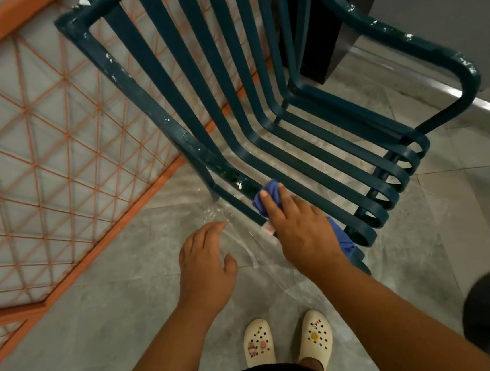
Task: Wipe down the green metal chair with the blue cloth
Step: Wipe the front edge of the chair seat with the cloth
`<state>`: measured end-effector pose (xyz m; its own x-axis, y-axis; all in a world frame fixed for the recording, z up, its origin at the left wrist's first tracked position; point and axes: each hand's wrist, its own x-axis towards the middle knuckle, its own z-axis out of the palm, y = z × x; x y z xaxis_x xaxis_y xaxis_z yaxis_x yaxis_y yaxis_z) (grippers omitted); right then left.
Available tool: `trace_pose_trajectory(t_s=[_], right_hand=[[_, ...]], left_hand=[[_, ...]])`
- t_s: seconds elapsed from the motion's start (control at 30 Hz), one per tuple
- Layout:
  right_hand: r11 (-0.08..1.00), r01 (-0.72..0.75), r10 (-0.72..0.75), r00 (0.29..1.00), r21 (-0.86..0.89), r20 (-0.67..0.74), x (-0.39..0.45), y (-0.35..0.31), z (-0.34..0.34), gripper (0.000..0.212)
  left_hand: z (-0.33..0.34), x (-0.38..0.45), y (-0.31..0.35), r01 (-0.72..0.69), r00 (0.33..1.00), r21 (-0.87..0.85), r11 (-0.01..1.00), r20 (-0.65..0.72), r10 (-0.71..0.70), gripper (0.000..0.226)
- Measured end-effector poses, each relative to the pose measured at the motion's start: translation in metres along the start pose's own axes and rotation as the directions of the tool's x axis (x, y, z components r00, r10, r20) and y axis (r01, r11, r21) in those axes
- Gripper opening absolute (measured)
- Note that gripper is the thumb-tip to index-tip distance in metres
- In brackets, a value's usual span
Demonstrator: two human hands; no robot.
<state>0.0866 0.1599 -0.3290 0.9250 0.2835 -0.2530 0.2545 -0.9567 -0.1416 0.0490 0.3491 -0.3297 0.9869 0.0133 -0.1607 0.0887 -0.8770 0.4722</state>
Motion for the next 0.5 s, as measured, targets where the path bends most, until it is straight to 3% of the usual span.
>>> trace_pose_trajectory(t_s=[0.07,0.17,0.23,0.3,0.37,0.43,0.47,0.5], right_hand=[[0.997,0.019,-0.016,0.999,-0.079,0.047,-0.003,-0.003,0.000,0.078],[0.993,-0.111,0.112,0.994,-0.034,0.017,0.008,-0.002,-0.001,0.069],[0.966,-0.207,0.208,0.978,0.158,0.009,0.019,0.003,-0.008,0.046],[0.871,-0.315,0.276,0.948,0.376,0.156,0.031,0.010,-0.019,0.038],[0.634,-0.491,0.287,0.867,0.597,0.408,0.037,0.019,-0.031,0.045],[0.247,-0.676,0.187,0.737,0.695,0.650,0.036,0.032,-0.035,0.040],[0.136,-0.738,0.124,0.674,0.661,0.728,0.034,0.039,-0.035,0.042],[0.117,-0.769,0.080,0.638,0.628,0.766,0.034,0.044,-0.033,0.048]], left_hand=[[-0.001,-0.001,-0.002,0.005,1.000,0.002,1.000,0.007,-0.005,0.059],[-0.002,-0.002,-0.005,0.002,1.000,-0.004,1.000,0.009,-0.002,0.058],[-0.004,-0.002,-0.006,0.007,1.000,-0.007,1.000,0.004,-0.007,0.057],[-0.005,-0.003,-0.006,0.011,1.000,-0.008,1.000,0.002,-0.011,0.057],[-0.005,-0.004,-0.006,0.010,1.000,-0.012,1.000,0.005,-0.010,0.057],[-0.004,-0.005,-0.006,0.005,1.000,-0.012,1.000,0.006,-0.005,0.058],[-0.003,-0.006,-0.007,0.004,1.000,-0.010,1.000,0.008,-0.004,0.058],[-0.003,-0.006,-0.007,0.002,1.000,-0.009,1.000,0.011,-0.002,0.058]])
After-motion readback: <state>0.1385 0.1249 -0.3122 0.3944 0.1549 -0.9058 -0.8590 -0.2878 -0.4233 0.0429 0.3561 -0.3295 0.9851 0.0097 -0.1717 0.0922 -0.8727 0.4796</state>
